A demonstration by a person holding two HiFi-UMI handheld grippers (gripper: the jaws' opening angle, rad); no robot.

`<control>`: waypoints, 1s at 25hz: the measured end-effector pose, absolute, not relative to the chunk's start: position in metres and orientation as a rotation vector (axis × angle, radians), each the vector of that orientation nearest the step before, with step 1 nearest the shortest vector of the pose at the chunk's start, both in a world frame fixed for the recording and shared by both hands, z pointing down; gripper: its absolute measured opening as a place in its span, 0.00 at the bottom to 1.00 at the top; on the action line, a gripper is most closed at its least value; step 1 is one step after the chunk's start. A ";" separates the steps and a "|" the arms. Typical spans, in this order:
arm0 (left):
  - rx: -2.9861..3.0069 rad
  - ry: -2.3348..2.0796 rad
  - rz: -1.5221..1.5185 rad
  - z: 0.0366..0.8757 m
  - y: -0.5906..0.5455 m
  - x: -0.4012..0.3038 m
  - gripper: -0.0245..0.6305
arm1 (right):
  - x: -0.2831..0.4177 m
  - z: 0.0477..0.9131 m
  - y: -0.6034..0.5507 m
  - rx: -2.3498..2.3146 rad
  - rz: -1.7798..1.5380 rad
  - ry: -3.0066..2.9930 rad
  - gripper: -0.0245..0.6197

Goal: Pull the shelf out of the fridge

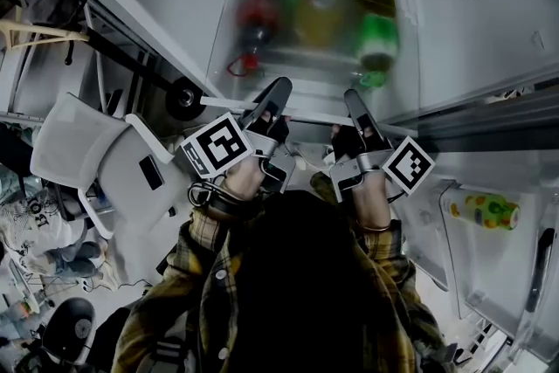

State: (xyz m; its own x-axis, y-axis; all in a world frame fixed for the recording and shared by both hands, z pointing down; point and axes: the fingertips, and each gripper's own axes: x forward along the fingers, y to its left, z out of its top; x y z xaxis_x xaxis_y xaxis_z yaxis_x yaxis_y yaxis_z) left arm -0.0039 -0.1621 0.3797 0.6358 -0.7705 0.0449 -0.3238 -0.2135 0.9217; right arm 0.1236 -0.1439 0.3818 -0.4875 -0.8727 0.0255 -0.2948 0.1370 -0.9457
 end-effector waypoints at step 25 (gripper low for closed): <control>1.797 -0.893 -0.508 0.380 -0.164 -0.008 0.12 | 0.121 0.379 -0.148 -1.125 -1.359 1.862 0.11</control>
State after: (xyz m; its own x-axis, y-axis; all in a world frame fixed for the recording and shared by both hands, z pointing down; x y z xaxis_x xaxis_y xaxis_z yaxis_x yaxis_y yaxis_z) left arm -0.0080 -0.1636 0.3799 0.6356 -0.7694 0.0638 -0.3381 -0.2031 0.9189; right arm 0.1215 -0.1481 0.3792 -0.4844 -0.8743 0.0313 -0.2963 0.1304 -0.9462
